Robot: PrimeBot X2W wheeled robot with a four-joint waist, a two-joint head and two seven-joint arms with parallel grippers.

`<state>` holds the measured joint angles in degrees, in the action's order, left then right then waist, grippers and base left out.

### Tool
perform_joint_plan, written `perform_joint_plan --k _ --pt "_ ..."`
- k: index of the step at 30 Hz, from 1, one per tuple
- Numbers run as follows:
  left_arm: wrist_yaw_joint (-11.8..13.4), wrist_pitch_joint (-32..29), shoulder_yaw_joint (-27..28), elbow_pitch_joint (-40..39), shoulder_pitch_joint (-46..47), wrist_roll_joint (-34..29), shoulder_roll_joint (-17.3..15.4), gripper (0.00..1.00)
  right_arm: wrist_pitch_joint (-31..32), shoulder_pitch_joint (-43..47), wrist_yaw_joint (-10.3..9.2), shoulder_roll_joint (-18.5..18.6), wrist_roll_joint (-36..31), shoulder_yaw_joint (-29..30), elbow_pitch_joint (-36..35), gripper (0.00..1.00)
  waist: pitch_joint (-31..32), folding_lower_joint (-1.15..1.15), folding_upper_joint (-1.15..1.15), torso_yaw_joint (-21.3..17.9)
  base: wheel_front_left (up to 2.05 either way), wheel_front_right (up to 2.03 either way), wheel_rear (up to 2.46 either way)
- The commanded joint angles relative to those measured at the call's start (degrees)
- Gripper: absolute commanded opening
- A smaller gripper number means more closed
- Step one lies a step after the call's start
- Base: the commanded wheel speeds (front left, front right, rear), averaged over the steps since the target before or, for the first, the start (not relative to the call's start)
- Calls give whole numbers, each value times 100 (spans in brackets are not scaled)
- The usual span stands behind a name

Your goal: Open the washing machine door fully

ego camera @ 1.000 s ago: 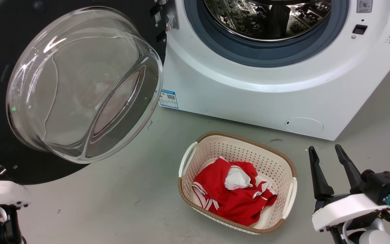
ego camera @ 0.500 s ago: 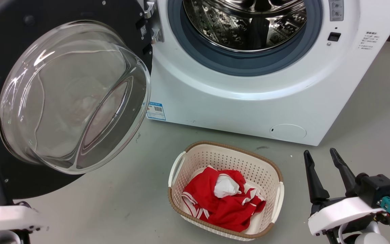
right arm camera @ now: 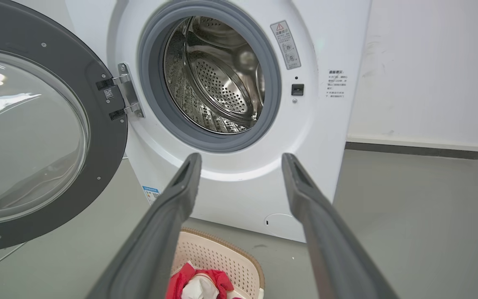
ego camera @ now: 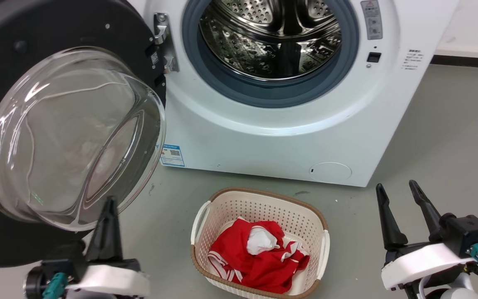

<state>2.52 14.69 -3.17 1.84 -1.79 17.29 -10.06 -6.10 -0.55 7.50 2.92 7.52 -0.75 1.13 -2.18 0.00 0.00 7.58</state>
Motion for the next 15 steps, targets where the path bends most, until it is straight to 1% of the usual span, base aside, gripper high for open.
perform_joint_plan --k 1,5,6,7,8,9,10,15 --pt "-49 -24 -83 -6 98 -50 26 0 7 67 -2 -9 -47 12 -46 100 27 0 0 -93 0 0 0" --pt "-151 -145 -389 75 330 -141 87 0 58 68 -3 -9 -101 80 -162 100 14 0 0 -265 0 0 0" --pt "-181 -159 -443 99 391 -148 98 2 71 64 -3 -9 -120 92 -184 100 9 0 0 -308 0 0 0" --pt "-185 -150 -480 112 465 -179 96 17 77 63 -3 -10 -119 99 -202 100 6 0 0 -351 0 0 0" --pt "-189 -145 -506 137 527 -205 102 42 85 58 -2 -10 -115 110 -221 100 -6 0 0 -392 0 0 0" --pt "-186 -143 -534 172 583 -222 107 80 90 51 -3 -9 -131 127 -232 100 -10 0 0 -434 0 0 0" --pt "-172 -153 -560 209 625 -250 108 100 84 49 -3 -9 -130 133 -244 100 -7 0 0 -475 0 0 0" --pt "-75 -134 -613 308 779 -405 52 100 97 76 -2 -10 -154 189 -308 100 -14 0 0 -638 0 0 0"
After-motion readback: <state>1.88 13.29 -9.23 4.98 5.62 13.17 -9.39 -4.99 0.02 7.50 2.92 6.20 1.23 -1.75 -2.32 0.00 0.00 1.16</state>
